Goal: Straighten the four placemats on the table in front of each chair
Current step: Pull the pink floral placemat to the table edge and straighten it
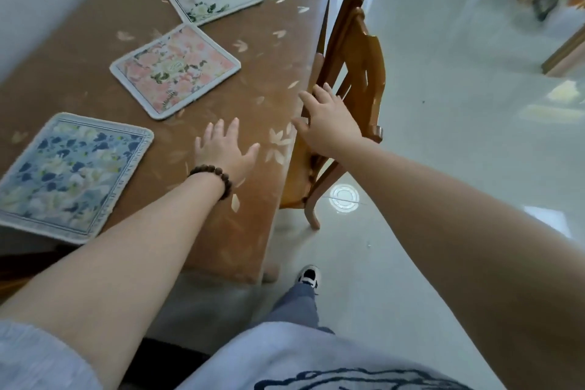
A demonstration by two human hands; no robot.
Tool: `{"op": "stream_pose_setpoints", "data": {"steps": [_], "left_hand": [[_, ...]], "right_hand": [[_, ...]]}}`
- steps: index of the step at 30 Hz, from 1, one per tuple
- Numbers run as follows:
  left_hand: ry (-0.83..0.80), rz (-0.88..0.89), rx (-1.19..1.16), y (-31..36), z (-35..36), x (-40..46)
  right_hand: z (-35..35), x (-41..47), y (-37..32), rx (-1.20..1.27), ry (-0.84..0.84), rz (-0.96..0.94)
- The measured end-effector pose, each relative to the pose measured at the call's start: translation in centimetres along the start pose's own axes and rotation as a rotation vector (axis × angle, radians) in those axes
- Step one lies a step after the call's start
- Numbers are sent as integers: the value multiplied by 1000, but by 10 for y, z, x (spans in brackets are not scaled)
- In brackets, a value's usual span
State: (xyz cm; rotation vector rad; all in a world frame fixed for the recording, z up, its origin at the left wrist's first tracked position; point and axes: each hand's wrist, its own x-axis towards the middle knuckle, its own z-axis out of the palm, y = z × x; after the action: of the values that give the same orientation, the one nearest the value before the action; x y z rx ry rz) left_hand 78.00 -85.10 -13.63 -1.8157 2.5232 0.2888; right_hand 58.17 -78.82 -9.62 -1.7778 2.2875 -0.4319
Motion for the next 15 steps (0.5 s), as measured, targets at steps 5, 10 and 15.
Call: {"op": "stream_pose_setpoints", "data": {"steps": [5, 10, 15], "left_hand": [[32, -90, -38, 28, 2, 22], [69, -172, -74, 55, 9, 70], [62, -308, -148, 82, 22, 130]], "right_hand": [[-12, 45, 14, -50, -31, -103], [-4, 103, 39, -88, -73, -228], [-1, 179, 64, -158, -176, -355]]}}
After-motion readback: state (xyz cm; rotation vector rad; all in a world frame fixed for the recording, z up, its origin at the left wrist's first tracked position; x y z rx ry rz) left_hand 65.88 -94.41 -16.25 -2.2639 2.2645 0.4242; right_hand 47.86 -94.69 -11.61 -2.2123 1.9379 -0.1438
